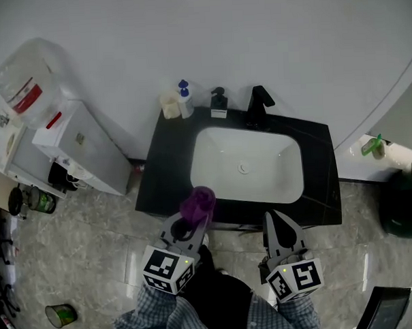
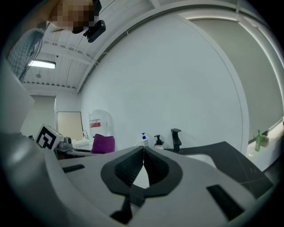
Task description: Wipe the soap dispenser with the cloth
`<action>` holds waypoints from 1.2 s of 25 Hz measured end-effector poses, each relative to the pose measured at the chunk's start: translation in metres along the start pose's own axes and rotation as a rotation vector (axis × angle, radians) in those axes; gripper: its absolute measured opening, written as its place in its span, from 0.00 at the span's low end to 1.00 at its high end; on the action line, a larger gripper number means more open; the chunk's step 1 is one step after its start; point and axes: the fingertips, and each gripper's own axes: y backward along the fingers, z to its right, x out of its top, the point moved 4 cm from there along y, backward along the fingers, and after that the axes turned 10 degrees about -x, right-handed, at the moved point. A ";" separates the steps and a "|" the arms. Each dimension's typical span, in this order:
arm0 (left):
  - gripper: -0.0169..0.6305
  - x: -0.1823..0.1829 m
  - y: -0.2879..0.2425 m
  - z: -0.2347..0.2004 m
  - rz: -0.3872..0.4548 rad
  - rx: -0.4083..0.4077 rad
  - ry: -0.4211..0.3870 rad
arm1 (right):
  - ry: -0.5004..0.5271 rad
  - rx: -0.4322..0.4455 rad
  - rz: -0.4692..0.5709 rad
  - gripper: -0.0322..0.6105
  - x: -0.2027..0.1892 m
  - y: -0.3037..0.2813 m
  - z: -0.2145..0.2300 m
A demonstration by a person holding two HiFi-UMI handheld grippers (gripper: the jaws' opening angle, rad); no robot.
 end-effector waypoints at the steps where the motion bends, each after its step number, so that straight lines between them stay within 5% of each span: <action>1: 0.11 -0.003 0.003 0.007 -0.004 0.000 0.004 | 0.004 0.000 -0.001 0.08 0.000 0.009 0.001; 10: 0.11 0.005 0.008 0.041 0.006 -0.048 -0.009 | 0.020 0.008 0.010 0.08 0.006 0.047 -0.006; 30: 0.11 0.028 0.029 0.014 0.042 -0.059 -0.029 | 0.053 0.061 0.031 0.08 0.022 0.010 -0.051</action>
